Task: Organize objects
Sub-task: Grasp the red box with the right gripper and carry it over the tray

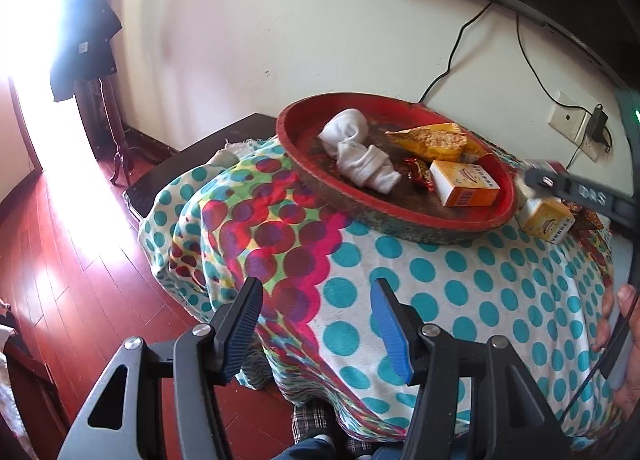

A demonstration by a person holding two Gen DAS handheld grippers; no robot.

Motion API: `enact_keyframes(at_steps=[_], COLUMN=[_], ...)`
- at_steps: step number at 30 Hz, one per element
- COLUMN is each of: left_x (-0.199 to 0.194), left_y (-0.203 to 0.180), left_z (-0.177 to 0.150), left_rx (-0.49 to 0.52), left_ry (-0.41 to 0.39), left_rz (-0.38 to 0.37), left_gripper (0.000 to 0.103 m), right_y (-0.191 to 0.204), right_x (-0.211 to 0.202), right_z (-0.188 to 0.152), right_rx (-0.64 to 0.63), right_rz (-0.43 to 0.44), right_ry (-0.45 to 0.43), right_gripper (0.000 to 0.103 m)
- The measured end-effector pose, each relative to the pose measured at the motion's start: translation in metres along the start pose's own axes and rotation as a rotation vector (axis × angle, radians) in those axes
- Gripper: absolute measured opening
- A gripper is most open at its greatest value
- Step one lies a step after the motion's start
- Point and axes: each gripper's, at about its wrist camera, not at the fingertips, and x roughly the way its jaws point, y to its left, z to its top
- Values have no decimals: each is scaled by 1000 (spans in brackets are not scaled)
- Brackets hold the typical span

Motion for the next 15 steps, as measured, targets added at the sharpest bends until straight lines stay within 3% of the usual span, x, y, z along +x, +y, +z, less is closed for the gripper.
enact_keyframes(at_steps=[8, 15], left_x=[3, 7], left_y=[11, 20], left_z=[-1, 0], left_rx=[-22, -44], left_ry=[25, 41], left_rz=[-2, -12], left_gripper=[58, 58], right_y=[84, 96], right_x=[43, 66], right_z=[8, -1], right_rx=[-108, -109], right_rz=[61, 48], right_ry=[91, 139], right_gripper=[65, 65])
